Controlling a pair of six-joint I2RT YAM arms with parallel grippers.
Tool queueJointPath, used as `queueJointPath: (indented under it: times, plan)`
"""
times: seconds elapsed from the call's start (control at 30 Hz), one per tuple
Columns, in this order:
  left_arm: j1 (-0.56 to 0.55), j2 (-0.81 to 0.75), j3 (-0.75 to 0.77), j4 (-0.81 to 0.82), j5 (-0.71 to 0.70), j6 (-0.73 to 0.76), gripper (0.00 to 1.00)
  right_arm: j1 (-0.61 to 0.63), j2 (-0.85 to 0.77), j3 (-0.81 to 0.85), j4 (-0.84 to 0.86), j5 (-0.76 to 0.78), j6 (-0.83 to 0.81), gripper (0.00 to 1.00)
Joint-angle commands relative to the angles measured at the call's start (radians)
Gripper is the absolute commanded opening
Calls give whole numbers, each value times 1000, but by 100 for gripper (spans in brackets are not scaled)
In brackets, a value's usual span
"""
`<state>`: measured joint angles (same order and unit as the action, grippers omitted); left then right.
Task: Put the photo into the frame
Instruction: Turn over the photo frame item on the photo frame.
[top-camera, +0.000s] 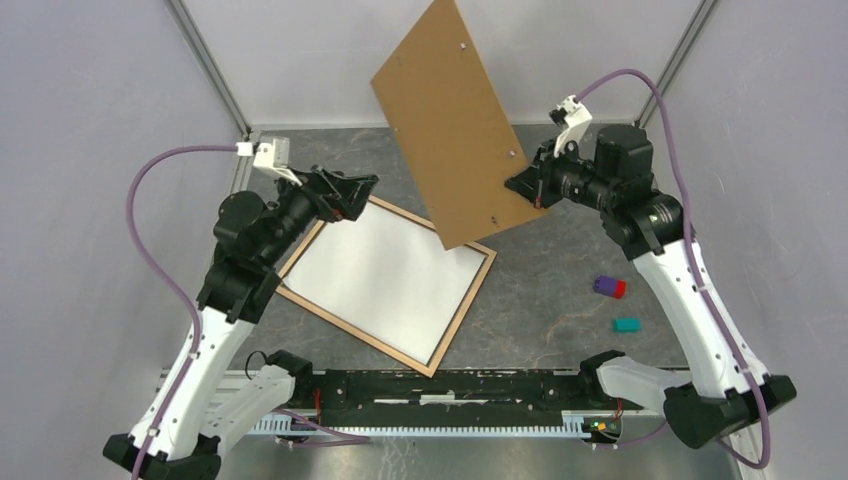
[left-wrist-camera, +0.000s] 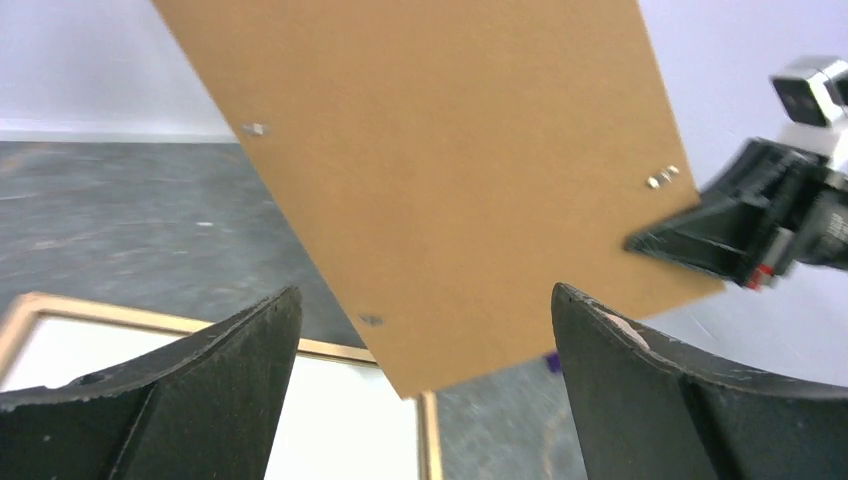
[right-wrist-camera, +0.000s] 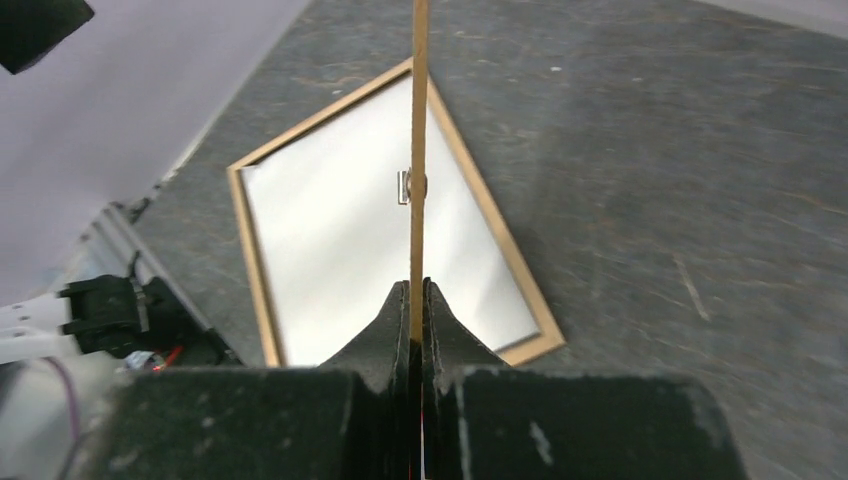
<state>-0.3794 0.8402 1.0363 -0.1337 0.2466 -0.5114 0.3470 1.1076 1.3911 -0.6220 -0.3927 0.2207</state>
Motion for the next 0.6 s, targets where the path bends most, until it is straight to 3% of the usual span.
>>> queueJointPath:
  times: [0.0,0.1,0.23,0.57]
  plan:
    - [1,-103,-12,-90,-421,118,100,4,65,18,274,-249,136,0]
    - [2,-193,-41,-100,-577,115,100,6,128,-16,345,-323,204,0]
    - [1,-258,-48,-125,-663,109,100,28,204,-80,453,-416,300,0]
    - [1,-265,-40,-145,-695,122,100,160,456,-145,660,-629,455,0]
